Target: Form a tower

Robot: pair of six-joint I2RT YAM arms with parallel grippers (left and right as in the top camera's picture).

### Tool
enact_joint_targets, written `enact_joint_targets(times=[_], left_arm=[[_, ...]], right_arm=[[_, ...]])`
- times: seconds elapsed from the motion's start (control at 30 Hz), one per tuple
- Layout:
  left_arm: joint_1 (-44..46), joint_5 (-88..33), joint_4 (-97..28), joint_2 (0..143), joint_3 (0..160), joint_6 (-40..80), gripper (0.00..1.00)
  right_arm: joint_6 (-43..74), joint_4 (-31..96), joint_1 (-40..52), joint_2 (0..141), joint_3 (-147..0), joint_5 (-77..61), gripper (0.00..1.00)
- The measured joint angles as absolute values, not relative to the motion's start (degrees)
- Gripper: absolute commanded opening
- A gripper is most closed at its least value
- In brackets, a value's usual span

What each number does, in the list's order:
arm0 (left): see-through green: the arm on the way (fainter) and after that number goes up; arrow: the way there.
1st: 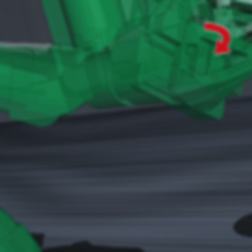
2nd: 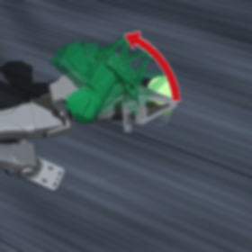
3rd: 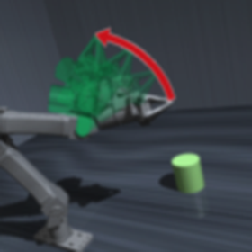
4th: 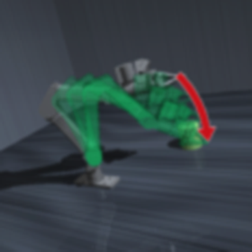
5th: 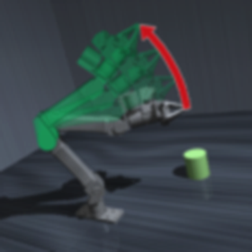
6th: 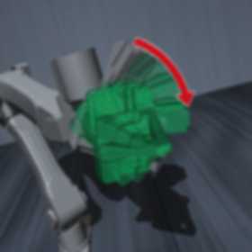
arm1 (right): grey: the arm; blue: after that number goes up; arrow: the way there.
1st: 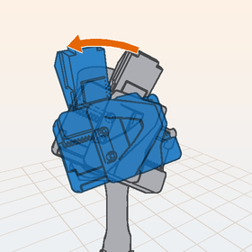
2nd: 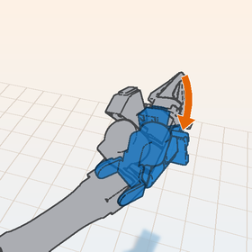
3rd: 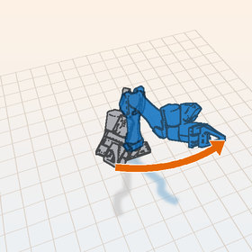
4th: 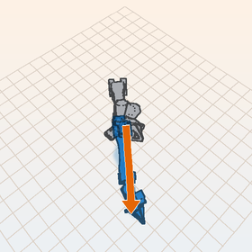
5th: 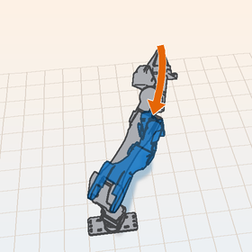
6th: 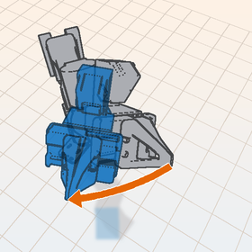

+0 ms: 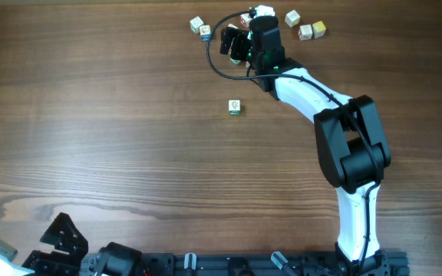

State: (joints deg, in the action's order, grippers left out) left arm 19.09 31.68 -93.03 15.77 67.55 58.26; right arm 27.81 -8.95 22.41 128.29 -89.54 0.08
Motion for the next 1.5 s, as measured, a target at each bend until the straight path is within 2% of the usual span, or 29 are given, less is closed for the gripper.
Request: enact_joint_targets(times=[1.5], left_arm=[[19.1, 31.7, -93.0, 15.8, 67.5, 58.3, 1.00]], right_arm=[[25.2, -9.5, 22.4, 128.3, -89.5, -2.1, 1.00]])
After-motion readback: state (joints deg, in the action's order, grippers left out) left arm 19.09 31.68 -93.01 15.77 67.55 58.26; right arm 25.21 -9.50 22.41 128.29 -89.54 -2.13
